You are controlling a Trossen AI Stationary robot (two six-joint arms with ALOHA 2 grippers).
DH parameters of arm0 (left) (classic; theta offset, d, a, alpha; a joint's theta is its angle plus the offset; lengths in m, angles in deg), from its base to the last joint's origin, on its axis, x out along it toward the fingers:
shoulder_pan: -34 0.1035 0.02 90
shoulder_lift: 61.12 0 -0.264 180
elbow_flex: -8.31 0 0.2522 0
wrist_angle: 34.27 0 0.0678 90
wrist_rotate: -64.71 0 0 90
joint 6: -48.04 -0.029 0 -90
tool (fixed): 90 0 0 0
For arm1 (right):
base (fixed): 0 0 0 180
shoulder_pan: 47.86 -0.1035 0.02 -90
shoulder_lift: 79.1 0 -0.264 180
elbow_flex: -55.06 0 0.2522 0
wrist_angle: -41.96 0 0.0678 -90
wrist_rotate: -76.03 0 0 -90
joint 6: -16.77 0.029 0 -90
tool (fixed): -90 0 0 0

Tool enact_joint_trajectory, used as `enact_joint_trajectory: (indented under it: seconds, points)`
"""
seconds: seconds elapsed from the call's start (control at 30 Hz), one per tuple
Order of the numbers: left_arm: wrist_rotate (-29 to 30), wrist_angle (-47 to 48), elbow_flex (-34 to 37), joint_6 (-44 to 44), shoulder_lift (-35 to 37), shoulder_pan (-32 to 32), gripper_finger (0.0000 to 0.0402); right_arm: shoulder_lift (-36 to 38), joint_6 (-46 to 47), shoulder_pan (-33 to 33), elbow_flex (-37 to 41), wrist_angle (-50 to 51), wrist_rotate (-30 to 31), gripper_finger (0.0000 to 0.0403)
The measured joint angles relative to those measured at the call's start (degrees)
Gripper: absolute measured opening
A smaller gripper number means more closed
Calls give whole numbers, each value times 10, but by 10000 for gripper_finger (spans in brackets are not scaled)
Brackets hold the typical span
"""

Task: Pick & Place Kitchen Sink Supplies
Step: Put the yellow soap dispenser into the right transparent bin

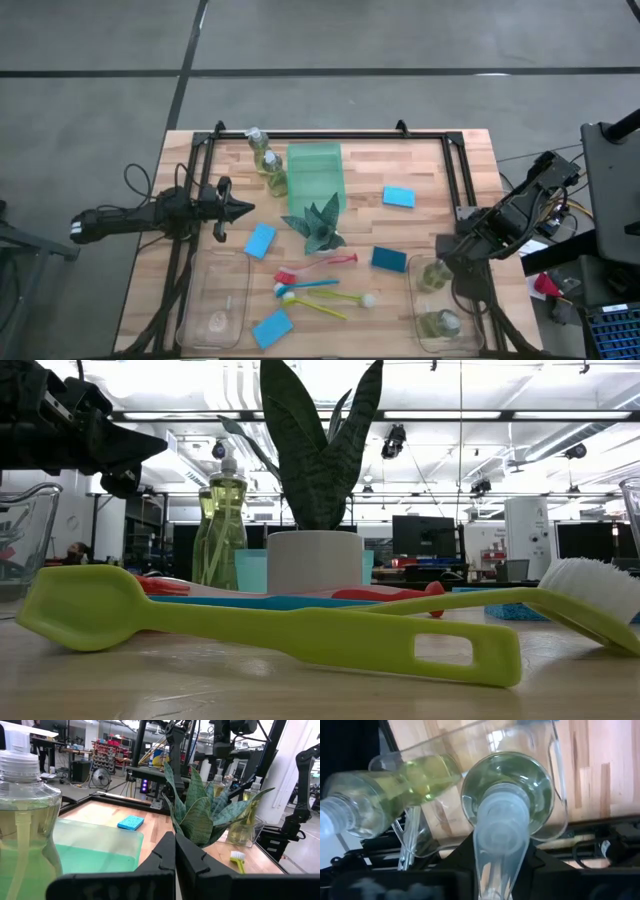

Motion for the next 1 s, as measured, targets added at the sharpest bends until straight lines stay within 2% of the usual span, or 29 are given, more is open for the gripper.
enact_joint_trajectory:
  seconds: [0.33,0.6,1.0]
  points:
    - [0,0,0,0,0,0,0,-1,-10,0,0,-32,22,35]
    - [0,0,0,0,0,0,0,-1,-32,0,1,-67,58,33]
    - [0,0,0,0,0,0,0,1,-30,0,1,-52,57,33]
